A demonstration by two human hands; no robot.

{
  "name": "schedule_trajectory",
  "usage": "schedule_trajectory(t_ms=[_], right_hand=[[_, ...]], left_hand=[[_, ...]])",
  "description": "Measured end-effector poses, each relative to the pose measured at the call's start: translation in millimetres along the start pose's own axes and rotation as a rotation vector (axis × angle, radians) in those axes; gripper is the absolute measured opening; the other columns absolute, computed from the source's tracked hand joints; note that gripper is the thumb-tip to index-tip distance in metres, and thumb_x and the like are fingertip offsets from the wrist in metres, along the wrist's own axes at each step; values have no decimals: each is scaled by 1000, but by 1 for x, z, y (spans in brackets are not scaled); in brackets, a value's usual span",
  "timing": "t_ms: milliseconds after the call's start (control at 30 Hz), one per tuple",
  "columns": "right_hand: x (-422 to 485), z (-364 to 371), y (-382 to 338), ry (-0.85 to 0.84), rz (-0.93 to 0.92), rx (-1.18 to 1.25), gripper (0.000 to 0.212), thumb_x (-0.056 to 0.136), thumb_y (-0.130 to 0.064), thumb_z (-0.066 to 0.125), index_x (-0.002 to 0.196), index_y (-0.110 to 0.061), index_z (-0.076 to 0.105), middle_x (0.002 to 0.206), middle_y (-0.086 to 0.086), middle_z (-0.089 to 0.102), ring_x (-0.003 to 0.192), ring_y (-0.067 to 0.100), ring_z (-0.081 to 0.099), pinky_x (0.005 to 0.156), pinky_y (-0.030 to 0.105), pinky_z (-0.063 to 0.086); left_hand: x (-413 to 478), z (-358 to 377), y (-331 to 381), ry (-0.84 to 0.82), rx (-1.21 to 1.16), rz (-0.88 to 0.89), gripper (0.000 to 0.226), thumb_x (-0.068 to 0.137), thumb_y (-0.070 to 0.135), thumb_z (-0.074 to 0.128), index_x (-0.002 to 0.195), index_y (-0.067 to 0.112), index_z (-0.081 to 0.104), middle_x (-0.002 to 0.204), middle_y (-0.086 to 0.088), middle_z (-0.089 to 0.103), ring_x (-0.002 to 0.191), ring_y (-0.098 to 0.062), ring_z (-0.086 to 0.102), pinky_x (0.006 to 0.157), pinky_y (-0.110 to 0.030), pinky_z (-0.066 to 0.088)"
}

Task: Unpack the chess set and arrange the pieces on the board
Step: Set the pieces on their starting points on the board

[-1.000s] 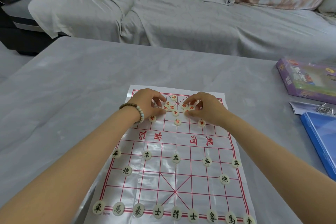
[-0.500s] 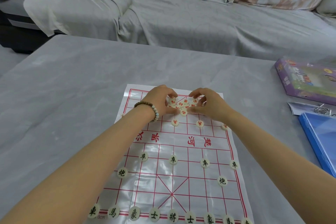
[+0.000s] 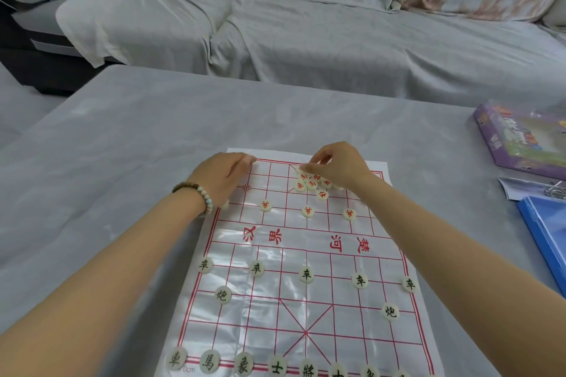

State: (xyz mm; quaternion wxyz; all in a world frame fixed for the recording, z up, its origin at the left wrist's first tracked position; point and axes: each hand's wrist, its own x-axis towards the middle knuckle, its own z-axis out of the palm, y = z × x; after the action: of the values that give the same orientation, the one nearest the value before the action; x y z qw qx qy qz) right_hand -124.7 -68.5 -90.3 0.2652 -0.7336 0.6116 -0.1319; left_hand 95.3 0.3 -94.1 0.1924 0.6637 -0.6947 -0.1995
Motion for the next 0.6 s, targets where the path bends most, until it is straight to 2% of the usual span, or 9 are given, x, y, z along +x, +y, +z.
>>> schedule_trajectory(t_ms=[133, 267, 467, 533, 600], right_hand=[[8, 7, -10, -42, 88, -14, 22, 75, -42, 72, 78, -22, 67, 78, -5, 64, 82, 15, 58, 91, 41, 49], [13, 10, -24, -33, 92, -68, 17, 77, -41, 72, 77, -25, 67, 73, -7, 63, 73, 9, 53, 94, 39, 42], [7, 36, -49, -61, -87, -91, 22, 75, -46, 71, 85, -26, 69, 94, -8, 65, 93, 11, 55, 89, 32, 36], [1, 45, -57, -67, -150, -105, 22, 75, -48, 71, 84, -28, 68, 98, -9, 62, 92, 8, 50, 85, 30, 30], [-4, 52, -62, -56, -190, -99, 24, 75, -49, 70, 85, -28, 69, 98, -9, 62, 89, 7, 48, 88, 31, 32]], left_hand=[[-10, 0, -19, -72, -31, -11, 45, 99, 37, 19, 135, 24, 43, 139, 1, 45, 128, -17, 40, 105, -26, 27], [-13, 2, -32, -110, -131, -44, 48, 98, 41, 15, 135, 29, 44, 145, 3, 37, 134, -17, 32, 109, -27, 21], [-12, 6, -40, -91, -248, -41, 45, 100, 38, 15, 132, 30, 46, 144, 5, 38, 133, -14, 32, 104, -19, 17], [-12, 6, -40, -74, -286, -49, 45, 100, 36, 15, 131, 29, 48, 142, 6, 41, 132, -12, 34, 103, -17, 18], [-11, 6, -40, -67, -308, -51, 45, 101, 35, 16, 131, 28, 49, 141, 6, 42, 131, -11, 35, 103, -17, 18]])
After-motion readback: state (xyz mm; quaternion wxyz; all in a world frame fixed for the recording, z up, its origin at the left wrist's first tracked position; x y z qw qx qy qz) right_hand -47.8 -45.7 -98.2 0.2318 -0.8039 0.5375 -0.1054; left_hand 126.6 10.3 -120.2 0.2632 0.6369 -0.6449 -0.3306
